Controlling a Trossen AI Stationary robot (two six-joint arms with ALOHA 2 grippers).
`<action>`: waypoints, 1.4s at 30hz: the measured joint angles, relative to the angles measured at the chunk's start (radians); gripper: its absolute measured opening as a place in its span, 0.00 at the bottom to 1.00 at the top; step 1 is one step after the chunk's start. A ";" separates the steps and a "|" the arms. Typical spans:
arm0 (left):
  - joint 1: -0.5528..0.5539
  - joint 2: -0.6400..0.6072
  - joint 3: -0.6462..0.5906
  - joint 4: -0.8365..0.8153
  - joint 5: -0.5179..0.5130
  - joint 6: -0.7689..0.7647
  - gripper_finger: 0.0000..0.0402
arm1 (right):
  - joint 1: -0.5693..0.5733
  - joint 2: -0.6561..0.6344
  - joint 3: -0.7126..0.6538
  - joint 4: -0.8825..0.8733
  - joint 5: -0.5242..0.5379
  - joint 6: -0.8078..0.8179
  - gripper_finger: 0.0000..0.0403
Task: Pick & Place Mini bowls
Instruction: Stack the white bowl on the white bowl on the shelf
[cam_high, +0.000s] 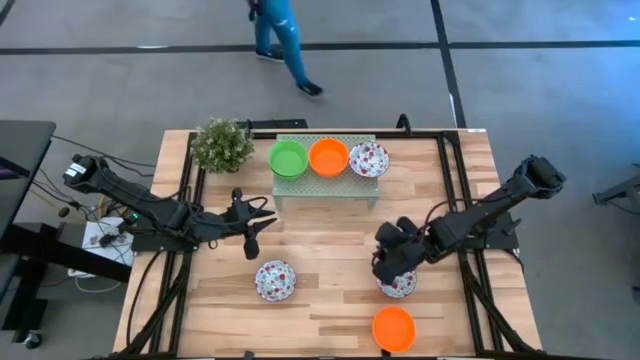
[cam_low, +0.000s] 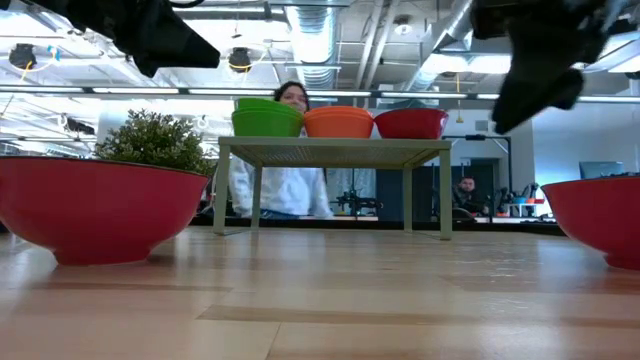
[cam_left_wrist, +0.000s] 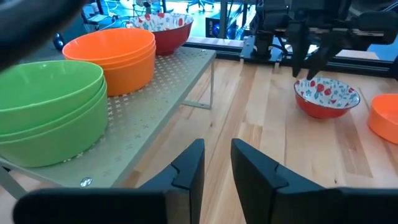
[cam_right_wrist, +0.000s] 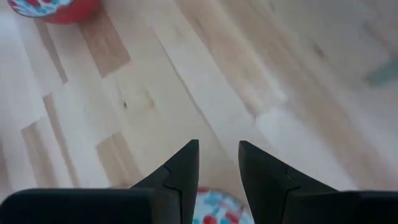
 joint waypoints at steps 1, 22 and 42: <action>0.000 0.000 0.000 0.001 0.000 0.000 0.20 | 0.010 0.000 0.000 -0.010 0.000 0.036 0.27; 0.001 0.000 0.000 0.082 0.000 0.132 0.20 | 0.048 0.172 0.106 -0.141 -0.183 -0.098 0.27; 0.001 0.000 0.000 0.115 0.000 0.123 0.20 | -0.097 0.154 0.134 -0.436 -0.345 -0.401 0.42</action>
